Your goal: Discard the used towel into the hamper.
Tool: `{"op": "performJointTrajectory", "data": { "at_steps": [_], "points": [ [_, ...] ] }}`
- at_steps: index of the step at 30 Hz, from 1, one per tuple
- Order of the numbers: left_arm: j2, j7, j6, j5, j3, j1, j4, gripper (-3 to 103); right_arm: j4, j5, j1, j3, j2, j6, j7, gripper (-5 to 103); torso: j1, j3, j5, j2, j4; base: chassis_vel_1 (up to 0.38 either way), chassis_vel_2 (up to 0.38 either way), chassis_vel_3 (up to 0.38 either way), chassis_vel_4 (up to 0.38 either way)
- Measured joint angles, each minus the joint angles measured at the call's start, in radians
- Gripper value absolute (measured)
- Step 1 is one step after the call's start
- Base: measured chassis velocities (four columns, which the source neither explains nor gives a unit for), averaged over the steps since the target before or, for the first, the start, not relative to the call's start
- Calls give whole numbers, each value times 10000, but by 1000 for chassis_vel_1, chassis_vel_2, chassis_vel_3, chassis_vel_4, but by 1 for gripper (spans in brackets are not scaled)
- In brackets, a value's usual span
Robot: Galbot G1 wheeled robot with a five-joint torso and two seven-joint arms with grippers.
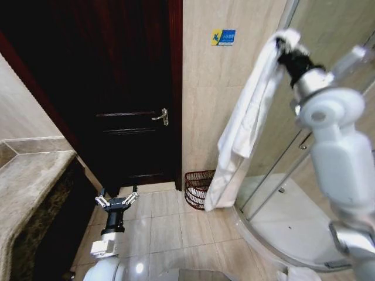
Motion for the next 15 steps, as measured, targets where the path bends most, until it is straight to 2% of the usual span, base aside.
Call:
{"op": "performJointTrajectory", "data": {
  "at_steps": [2,3,6,7,10,15],
  "points": [
    [0,1,-132,-6,12,102,78,100,-1024,1,1225,-486,317,25,-45,3,0,0,-4,3,0,0,0,0,0],
    [0,1,-132,-6,12,102,78,100,-1024,1,1225,-486,317,25,-45,3,0,0,-4,3,0,0,0,0,0],
    [-1,-5,-321,-21,-24,159,218,100,-2893,-159,2871,-1161,901,118,-268,3,-1,0,-3,8,-1,0,0,0,0],
    [-1,-5,-321,-21,-24,159,218,100,-2893,-159,2871,-1161,901,118,-268,3,-1,0,-3,8,-1,0,0,0,0],
    [0,-7,-433,-179,-70,134,269,100,-4883,-727,4338,-1692,1584,254,-789,3,-1,0,-5,9,-2,0,0,0,0],
    [-2,2,-466,-500,-245,101,141,100,-6403,-1402,5078,-1942,2168,591,-1151,3,-1,2,-4,11,0,0,0,0,0]
  ]
}}
